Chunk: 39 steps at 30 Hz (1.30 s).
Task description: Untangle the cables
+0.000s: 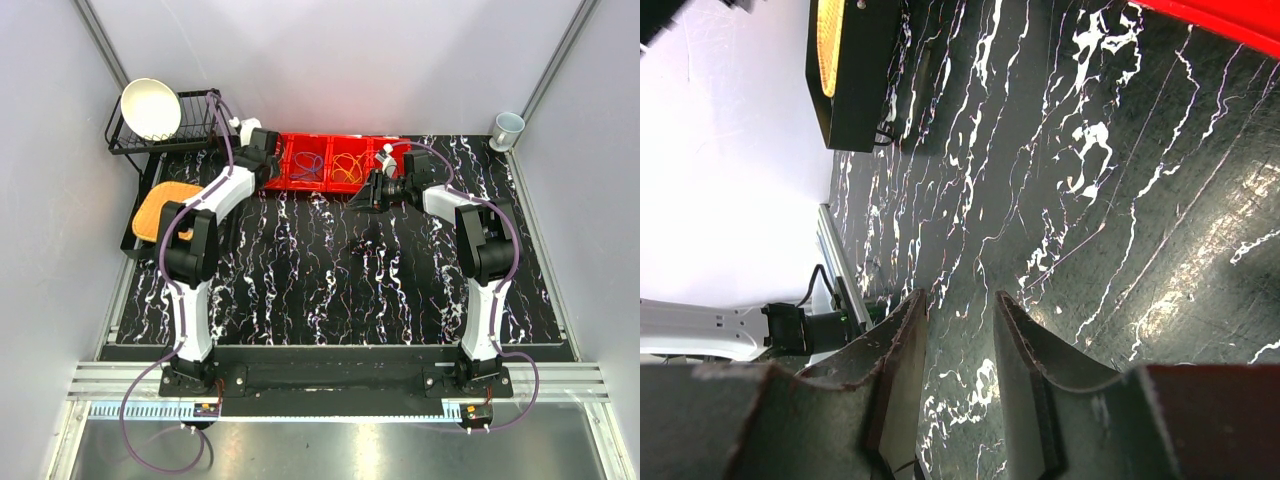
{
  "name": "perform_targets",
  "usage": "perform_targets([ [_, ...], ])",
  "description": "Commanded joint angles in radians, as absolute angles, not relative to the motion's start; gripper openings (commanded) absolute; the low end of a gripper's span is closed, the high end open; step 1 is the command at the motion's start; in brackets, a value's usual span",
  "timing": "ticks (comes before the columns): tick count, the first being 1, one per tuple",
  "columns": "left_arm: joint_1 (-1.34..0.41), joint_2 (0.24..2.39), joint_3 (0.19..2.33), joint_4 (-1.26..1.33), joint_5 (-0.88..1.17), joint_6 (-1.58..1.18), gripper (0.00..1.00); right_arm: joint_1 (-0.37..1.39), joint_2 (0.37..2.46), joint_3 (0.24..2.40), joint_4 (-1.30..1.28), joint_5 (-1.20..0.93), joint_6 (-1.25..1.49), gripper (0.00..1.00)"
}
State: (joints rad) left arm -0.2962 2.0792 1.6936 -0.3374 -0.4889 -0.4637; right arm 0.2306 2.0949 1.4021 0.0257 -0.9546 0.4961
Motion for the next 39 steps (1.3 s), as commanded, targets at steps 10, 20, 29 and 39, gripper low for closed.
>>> perform_targets([
  [10,-0.308,2.170,1.773,-0.340,-0.328,-0.299,0.58,0.229,2.089,1.431,0.048,-0.969,0.503,0.38],
  [20,-0.337,2.246,1.862,-0.383,-0.350,-0.233,0.57,0.227,2.098,1.440,0.040,-0.968,0.505,0.39],
  [29,-0.348,2.178,1.784,-0.353,-0.373,-0.239,0.57,0.227,2.102,1.442,0.037,-0.968,0.505,0.39],
  [39,-0.382,2.128,1.686,-0.311,-0.393,-0.229,0.55,0.229,2.100,1.440,0.037,-0.968,0.505,0.39],
])
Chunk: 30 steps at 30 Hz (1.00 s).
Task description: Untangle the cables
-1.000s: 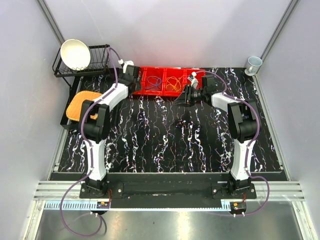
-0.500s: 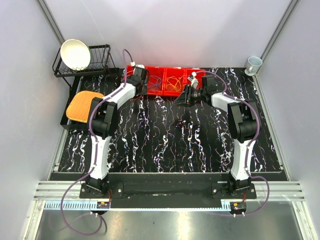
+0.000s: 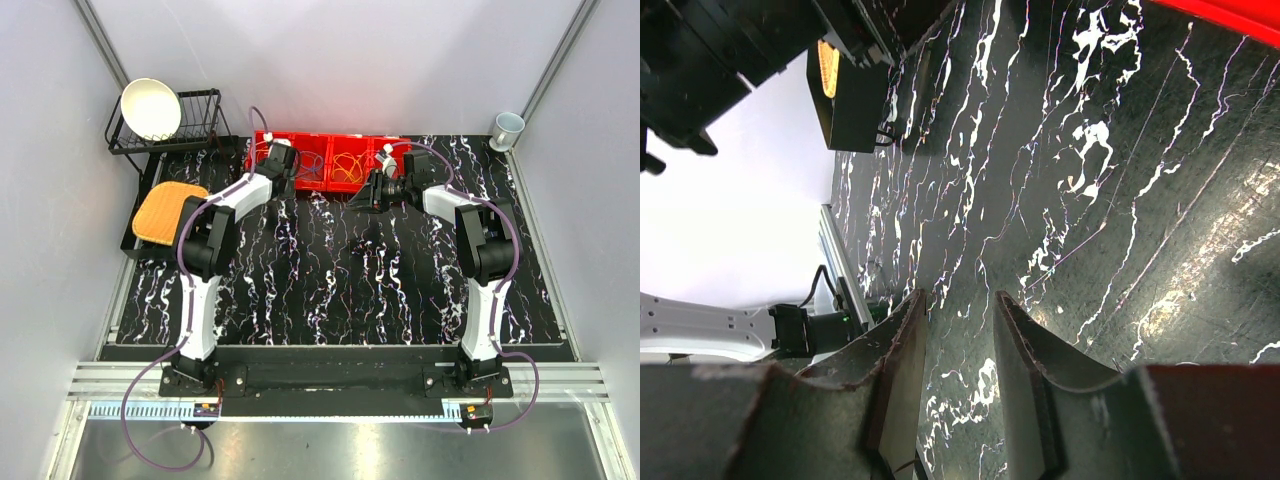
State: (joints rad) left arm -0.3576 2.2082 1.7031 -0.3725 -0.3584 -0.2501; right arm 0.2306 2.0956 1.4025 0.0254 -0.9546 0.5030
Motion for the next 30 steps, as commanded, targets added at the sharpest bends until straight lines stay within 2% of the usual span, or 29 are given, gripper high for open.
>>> perform_targets([
  [1,-0.388,2.128,1.689,-0.313,-0.399,-0.219,0.55,0.229,2.100,1.440,0.037,-0.971,0.505,0.38],
  [17,-0.390,2.137,1.712,-0.296,-0.508,-0.183,0.57,0.229,2.105,1.442,0.037,-0.974,0.506,0.39],
  [30,-0.391,2.227,1.847,-0.324,-0.517,-0.129,0.56,0.229,2.109,1.447,0.032,-0.976,0.508,0.39],
])
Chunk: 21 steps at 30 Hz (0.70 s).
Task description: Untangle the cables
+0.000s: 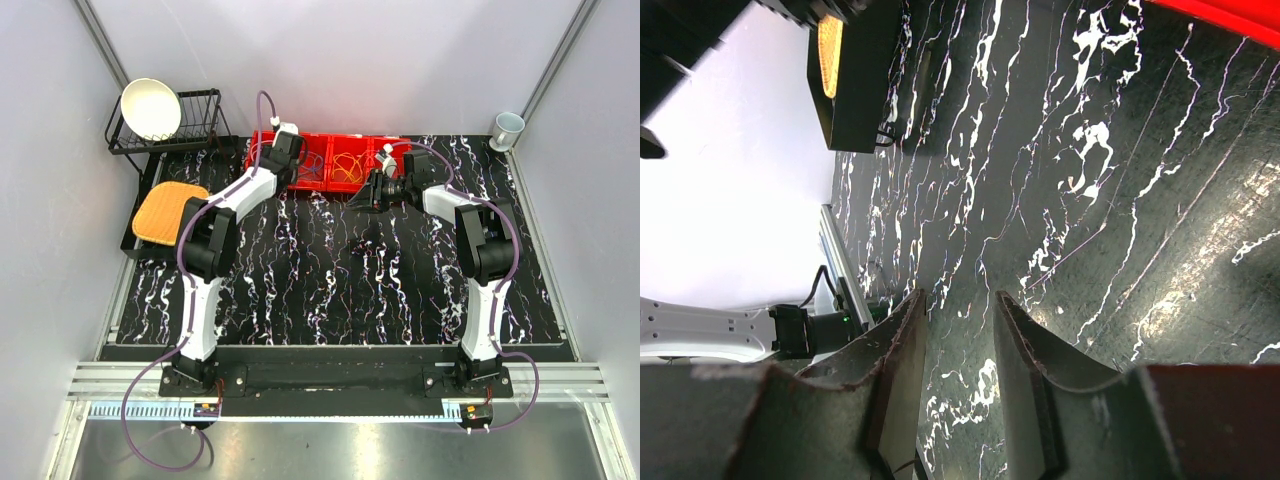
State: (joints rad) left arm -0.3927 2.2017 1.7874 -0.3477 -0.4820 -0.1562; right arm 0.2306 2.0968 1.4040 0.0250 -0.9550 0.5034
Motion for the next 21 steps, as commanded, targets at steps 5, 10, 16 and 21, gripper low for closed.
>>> perform_targets([
  [5,-0.390,2.241,1.859,-0.334,-0.495,-0.135,0.53,0.229,2.109,1.447,0.032,-0.977,0.508,0.39],
  [10,-0.391,2.249,1.850,-0.336,-0.495,-0.137,0.49,0.229,2.111,1.448,0.031,-0.977,0.508,0.39],
  [16,-0.391,2.255,1.855,-0.331,-0.502,-0.133,0.44,0.229,2.114,1.448,0.031,-0.977,0.508,0.39],
  [21,-0.388,2.264,1.855,-0.331,-0.512,-0.130,0.40,0.227,2.112,1.450,0.029,-0.977,0.508,0.39],
])
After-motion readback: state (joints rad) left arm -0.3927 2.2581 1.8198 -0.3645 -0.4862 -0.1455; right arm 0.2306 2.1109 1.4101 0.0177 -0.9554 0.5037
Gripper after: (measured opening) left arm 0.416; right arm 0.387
